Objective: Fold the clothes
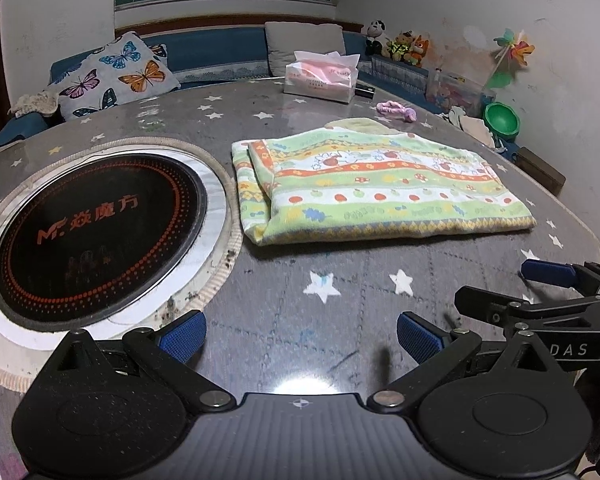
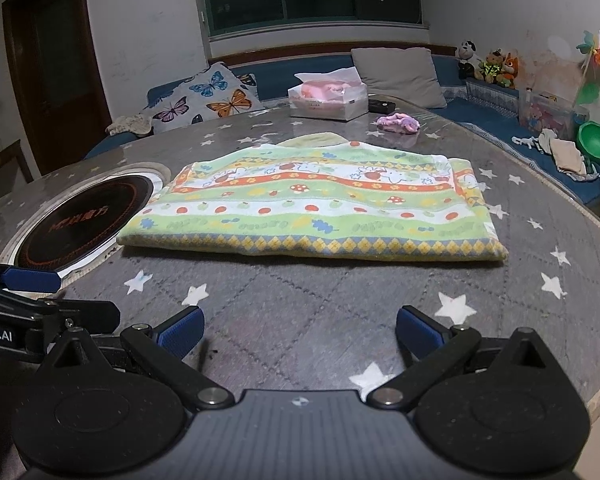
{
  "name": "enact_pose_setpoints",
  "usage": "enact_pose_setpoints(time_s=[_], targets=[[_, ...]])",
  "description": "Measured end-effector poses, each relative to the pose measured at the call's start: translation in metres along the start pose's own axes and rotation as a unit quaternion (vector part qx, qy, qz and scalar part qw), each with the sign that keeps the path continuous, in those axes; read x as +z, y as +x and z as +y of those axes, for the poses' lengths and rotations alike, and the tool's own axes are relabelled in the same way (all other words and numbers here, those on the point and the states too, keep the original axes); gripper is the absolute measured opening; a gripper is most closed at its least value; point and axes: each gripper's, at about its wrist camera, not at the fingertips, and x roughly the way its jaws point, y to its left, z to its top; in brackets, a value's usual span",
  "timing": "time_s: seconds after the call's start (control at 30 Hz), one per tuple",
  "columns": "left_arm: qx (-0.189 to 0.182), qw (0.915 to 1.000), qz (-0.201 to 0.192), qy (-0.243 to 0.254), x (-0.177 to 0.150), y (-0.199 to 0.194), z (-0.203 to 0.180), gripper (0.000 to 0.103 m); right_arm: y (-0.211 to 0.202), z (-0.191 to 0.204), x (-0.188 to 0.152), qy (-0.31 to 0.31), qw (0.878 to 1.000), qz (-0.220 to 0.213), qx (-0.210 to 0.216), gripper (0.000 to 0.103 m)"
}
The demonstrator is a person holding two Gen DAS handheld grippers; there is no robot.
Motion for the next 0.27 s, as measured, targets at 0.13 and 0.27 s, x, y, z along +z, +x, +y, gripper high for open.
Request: enact_pose_setpoints(time_s=[0.13,0.27], targets=[[0.001,1.0,-0.001,-0.001,-0.0036,-0.0017,0.0007,0.103,-0.0017,0.0029,-0.0022,-0.001,1.0,0.0,-0.001,0.103],[0.004,1.0,-0.008,0.002,-0.0051,-0.0045,0.0008,0.103,-0.0031,0.0041,-0.0029,-0.001,1.0,0.0,0.0,0.103]])
